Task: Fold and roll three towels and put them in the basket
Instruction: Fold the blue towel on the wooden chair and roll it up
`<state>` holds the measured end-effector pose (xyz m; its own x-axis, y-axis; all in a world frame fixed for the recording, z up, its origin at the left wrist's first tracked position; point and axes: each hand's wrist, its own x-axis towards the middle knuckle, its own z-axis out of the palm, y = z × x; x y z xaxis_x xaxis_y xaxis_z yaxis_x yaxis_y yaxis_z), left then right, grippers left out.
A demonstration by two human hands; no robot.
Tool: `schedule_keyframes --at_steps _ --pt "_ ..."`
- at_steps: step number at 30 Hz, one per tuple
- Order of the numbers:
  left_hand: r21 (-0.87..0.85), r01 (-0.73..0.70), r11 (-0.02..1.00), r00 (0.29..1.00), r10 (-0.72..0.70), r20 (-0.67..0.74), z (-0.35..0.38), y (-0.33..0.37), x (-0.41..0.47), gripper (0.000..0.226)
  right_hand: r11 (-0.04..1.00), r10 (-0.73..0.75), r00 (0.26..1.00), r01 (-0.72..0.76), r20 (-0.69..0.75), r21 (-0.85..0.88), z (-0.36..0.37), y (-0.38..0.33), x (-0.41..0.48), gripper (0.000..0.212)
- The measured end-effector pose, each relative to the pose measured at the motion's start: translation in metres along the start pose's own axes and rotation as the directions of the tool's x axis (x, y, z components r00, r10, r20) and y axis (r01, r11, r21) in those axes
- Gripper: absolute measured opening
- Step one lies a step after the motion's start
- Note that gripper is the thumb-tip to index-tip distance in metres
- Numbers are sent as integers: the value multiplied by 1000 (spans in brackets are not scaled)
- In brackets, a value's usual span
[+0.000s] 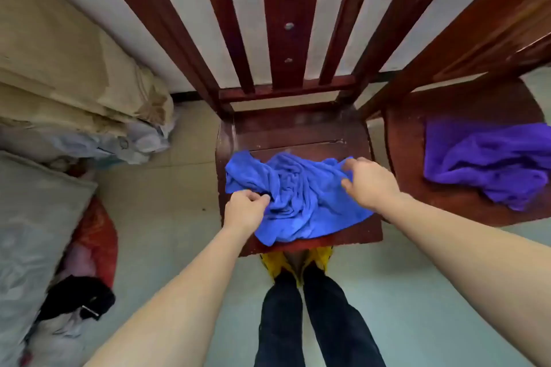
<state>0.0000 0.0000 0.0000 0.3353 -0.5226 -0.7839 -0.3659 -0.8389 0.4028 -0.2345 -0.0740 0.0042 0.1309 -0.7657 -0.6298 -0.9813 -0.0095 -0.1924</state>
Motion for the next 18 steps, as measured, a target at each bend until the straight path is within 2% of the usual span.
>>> schedule_keyframes --at_steps 3,5,7,8,11,14,16,18 --pt "-80 -33 996 998 28 -63 19 1 27 24 998 -26 994 32 -106 49 25 1 21 40" --pt "-134 1 991 999 -8 -52 38 -3 43 23 999 -12 998 14 -55 36 45 -1 28 45" --pt "-151 36 988 997 -46 -63 52 -10 49 14 1000 20 999 -20 25 -9 64 2 29 38" --pt "-184 38 982 995 -53 -79 54 -12 49 20 999 31 999 -30 23 -11 70 5 26 35" --pt "-437 -2 900 977 -91 -190 49 -2 45 38 987 67 988 -45 -138 156 68 14 16 32" --pt "-637 -95 765 929 -162 -333 24 12 40 33 920 215 896 -53 -389 387 42 25 4 30" --pt "-689 -155 708 896 -192 -400 8 12 39 31 873 324 828 -75 -458 482 26 33 -5 27" --pt "-609 -180 773 880 -151 -451 -1 6 31 31 858 377 809 -122 -451 499 21 42 -15 24"
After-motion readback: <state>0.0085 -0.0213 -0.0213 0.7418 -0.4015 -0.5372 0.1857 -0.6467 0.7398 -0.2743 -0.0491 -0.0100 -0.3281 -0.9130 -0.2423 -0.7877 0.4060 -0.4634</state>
